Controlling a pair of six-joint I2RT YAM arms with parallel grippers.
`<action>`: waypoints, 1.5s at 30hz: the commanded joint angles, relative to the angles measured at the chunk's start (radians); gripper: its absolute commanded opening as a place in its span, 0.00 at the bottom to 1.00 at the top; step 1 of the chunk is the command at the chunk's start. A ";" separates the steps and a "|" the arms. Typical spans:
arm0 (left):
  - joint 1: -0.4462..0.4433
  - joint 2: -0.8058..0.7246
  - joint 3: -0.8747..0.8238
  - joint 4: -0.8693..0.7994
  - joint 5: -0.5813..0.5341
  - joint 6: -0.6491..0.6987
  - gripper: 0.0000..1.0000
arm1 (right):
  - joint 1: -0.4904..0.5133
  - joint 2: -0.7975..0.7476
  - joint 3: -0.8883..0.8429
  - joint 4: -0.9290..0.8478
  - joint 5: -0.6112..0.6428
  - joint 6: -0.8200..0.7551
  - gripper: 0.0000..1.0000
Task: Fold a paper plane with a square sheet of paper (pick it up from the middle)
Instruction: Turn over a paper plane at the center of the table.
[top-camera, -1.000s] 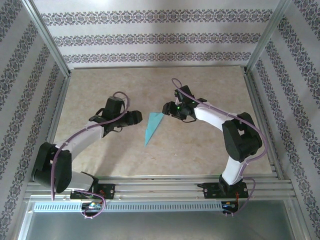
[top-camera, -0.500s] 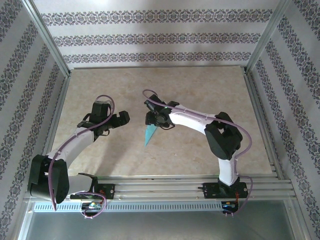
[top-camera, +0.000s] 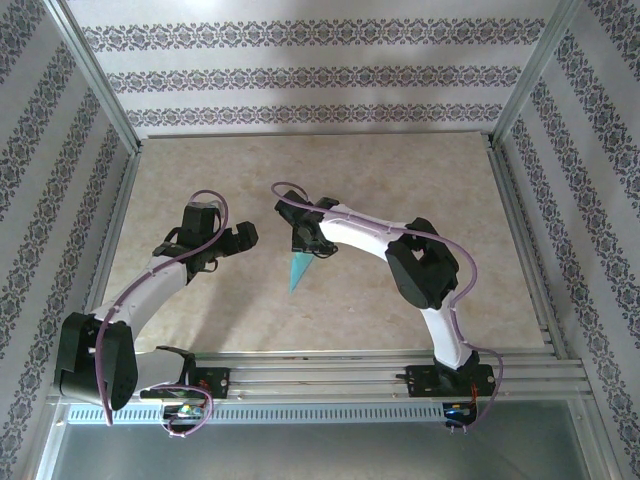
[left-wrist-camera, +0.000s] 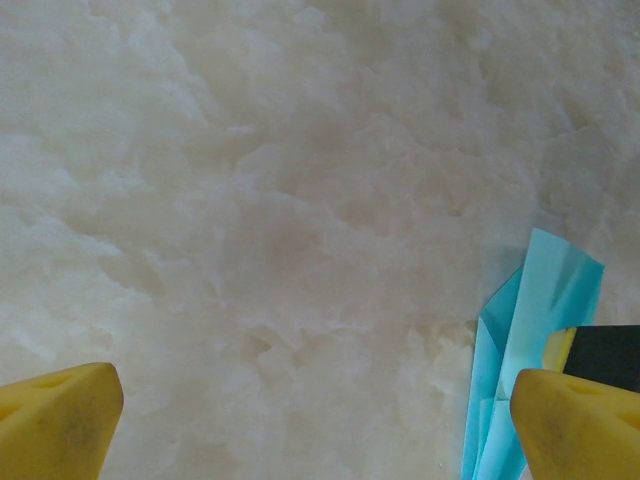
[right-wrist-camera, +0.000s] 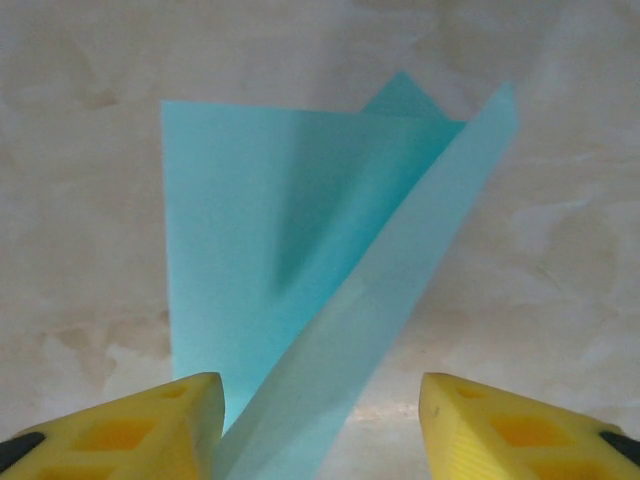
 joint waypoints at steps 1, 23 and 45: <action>0.015 0.010 -0.007 -0.011 0.001 0.019 1.00 | 0.012 -0.027 -0.001 -0.072 0.063 0.020 0.47; 0.016 -0.012 -0.007 0.000 0.025 -0.020 0.99 | -0.056 -0.203 -0.214 0.294 -0.175 -0.023 0.00; -0.111 0.200 0.054 0.175 0.339 -0.245 0.81 | -0.197 -0.330 -0.719 0.887 -0.538 0.054 0.00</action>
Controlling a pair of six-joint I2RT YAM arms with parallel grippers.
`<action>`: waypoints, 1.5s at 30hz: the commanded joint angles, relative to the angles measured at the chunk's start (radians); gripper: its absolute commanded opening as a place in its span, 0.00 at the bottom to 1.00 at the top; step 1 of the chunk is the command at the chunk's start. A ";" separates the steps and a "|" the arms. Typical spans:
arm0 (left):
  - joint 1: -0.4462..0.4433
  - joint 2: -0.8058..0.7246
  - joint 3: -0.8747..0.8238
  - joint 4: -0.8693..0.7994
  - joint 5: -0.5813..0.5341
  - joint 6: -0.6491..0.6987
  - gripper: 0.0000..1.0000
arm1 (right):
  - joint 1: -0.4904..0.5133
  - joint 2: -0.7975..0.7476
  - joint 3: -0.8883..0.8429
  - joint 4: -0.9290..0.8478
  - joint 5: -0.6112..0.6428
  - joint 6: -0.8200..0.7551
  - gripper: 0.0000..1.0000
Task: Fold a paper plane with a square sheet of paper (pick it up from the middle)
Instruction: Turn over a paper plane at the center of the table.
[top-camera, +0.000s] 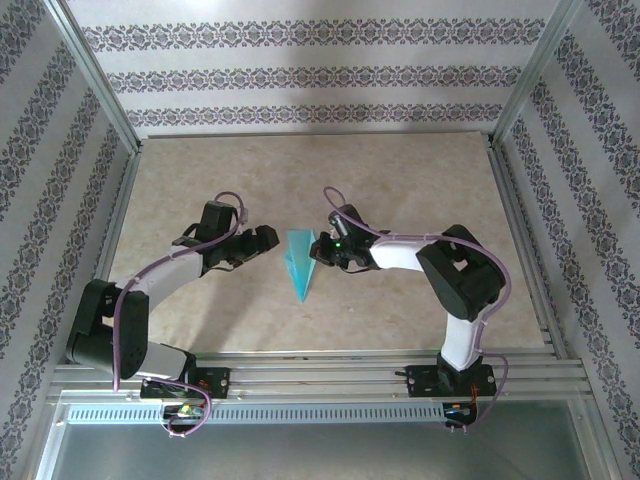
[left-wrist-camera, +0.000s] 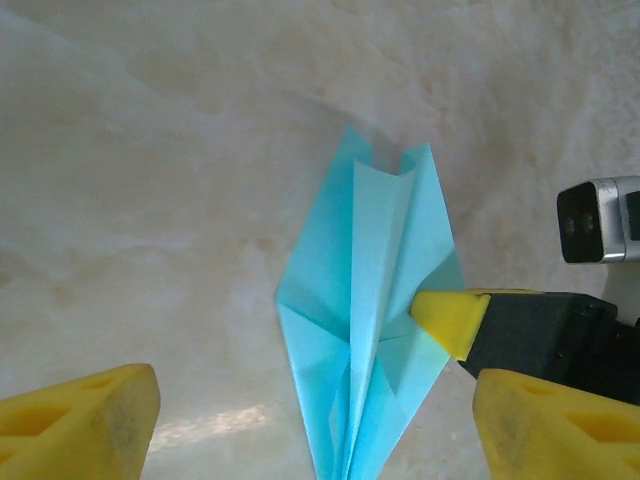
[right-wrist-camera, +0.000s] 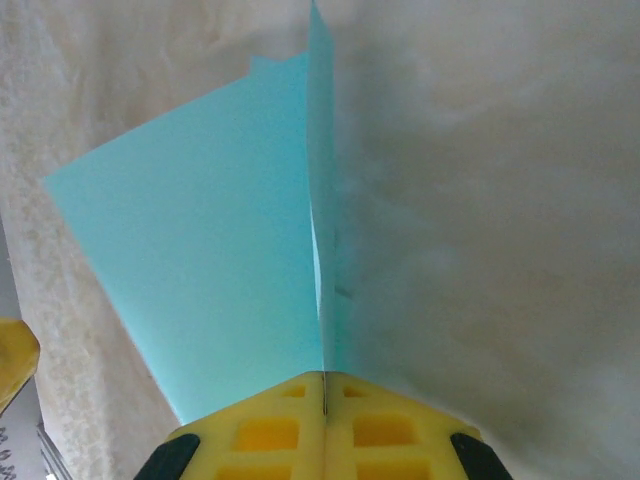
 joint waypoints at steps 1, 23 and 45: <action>-0.035 0.033 0.030 0.077 0.033 -0.048 0.79 | -0.020 -0.058 -0.032 0.008 0.021 -0.029 0.00; -0.218 0.294 0.088 0.282 0.058 -0.181 0.57 | -0.057 -0.078 -0.101 -0.017 0.057 -0.030 0.01; -0.237 0.302 0.061 0.241 0.002 -0.198 0.66 | -0.083 -0.220 -0.231 -0.052 0.155 -0.011 0.02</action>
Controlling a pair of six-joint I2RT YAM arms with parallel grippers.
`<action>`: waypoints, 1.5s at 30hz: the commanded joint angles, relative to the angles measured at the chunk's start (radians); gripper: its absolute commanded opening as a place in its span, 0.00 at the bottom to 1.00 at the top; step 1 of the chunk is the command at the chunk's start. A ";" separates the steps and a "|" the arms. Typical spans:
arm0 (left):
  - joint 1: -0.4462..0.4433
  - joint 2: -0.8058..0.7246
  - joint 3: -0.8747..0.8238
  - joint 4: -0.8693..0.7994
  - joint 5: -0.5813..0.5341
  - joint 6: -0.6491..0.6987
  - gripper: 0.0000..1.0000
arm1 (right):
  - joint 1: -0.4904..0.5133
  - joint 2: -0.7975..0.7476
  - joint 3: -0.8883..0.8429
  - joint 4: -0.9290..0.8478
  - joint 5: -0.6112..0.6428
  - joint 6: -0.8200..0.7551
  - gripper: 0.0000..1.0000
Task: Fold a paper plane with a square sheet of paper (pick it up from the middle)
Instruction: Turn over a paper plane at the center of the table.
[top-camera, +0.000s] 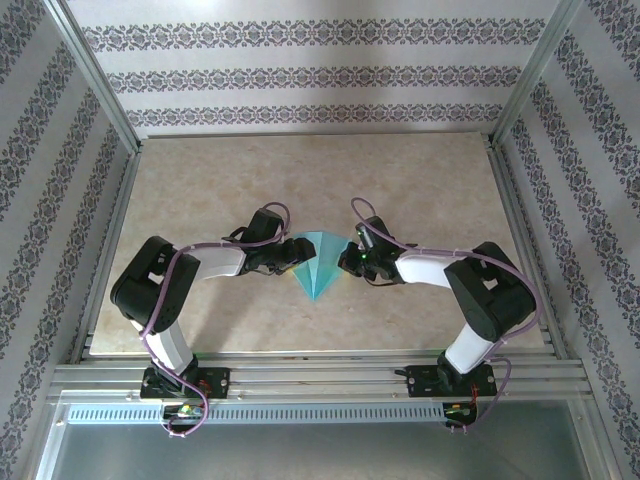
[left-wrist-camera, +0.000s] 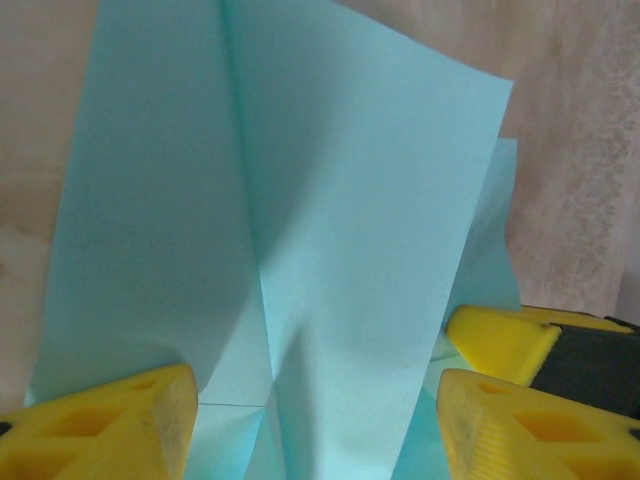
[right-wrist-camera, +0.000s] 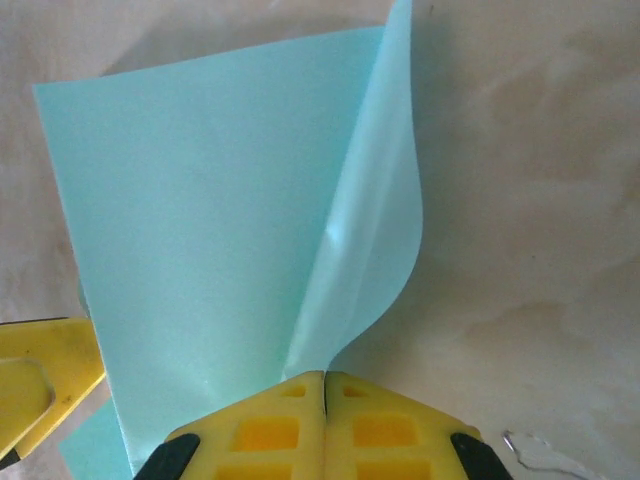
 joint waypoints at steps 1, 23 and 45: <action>-0.015 -0.023 -0.021 0.010 -0.012 -0.028 0.66 | -0.011 -0.037 -0.017 -0.011 0.035 0.008 0.02; -0.020 -0.175 0.001 -0.131 -0.138 0.042 0.68 | 0.009 0.085 0.073 0.055 -0.085 -0.062 0.07; -0.101 -0.098 0.009 -0.178 -0.144 0.023 0.61 | 0.012 0.160 0.162 0.085 -0.122 -0.065 0.08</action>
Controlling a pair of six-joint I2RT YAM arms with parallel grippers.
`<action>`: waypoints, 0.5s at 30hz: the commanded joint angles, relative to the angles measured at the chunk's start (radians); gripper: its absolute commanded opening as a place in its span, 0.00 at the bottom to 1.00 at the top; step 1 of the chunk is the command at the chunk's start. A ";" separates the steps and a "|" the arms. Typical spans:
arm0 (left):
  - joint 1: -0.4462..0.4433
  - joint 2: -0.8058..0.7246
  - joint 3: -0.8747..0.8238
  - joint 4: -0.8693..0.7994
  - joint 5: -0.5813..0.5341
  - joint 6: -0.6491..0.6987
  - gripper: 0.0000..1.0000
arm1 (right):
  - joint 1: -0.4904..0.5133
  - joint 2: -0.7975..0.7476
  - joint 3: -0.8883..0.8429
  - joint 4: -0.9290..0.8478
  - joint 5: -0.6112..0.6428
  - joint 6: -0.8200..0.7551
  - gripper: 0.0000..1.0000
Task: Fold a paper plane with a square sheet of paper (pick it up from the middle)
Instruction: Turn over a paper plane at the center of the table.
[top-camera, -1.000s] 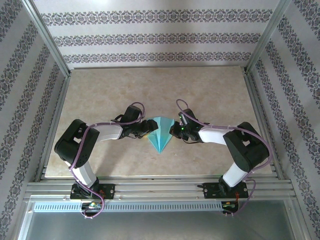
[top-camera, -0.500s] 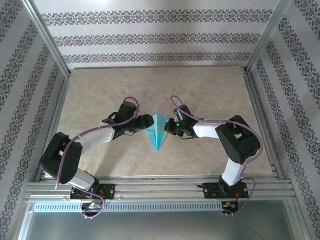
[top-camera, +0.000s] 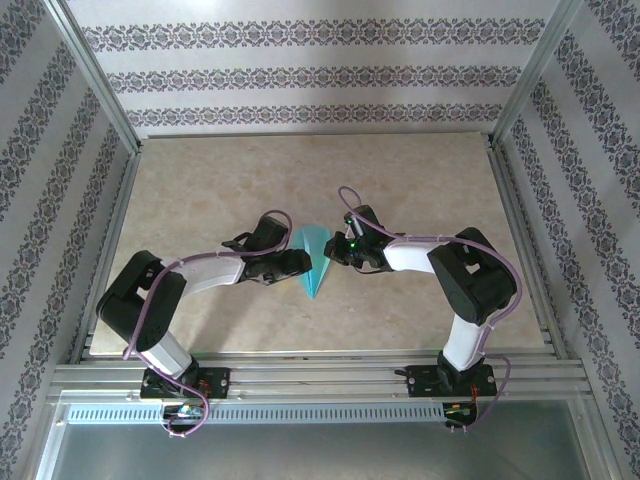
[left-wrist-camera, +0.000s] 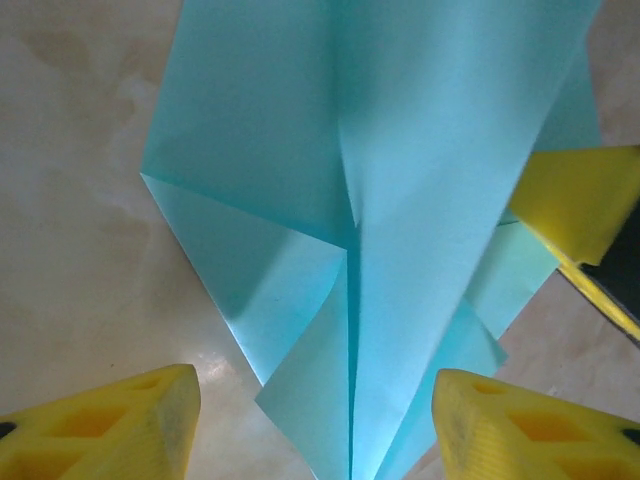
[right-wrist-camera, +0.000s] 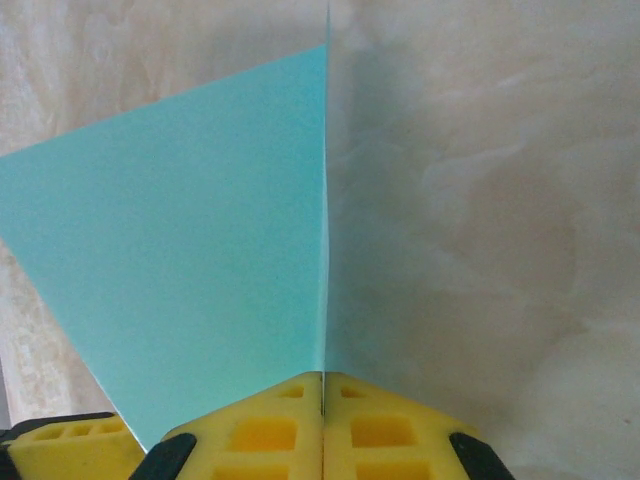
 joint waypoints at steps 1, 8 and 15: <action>-0.016 0.022 0.022 0.060 0.057 -0.019 0.60 | 0.011 0.013 0.020 0.013 -0.012 -0.020 0.08; -0.031 0.036 0.049 0.084 0.084 -0.008 0.55 | 0.011 0.016 0.017 0.011 -0.010 -0.019 0.08; -0.072 0.083 0.112 -0.005 0.020 0.033 0.54 | 0.010 0.019 0.015 0.017 -0.013 -0.012 0.08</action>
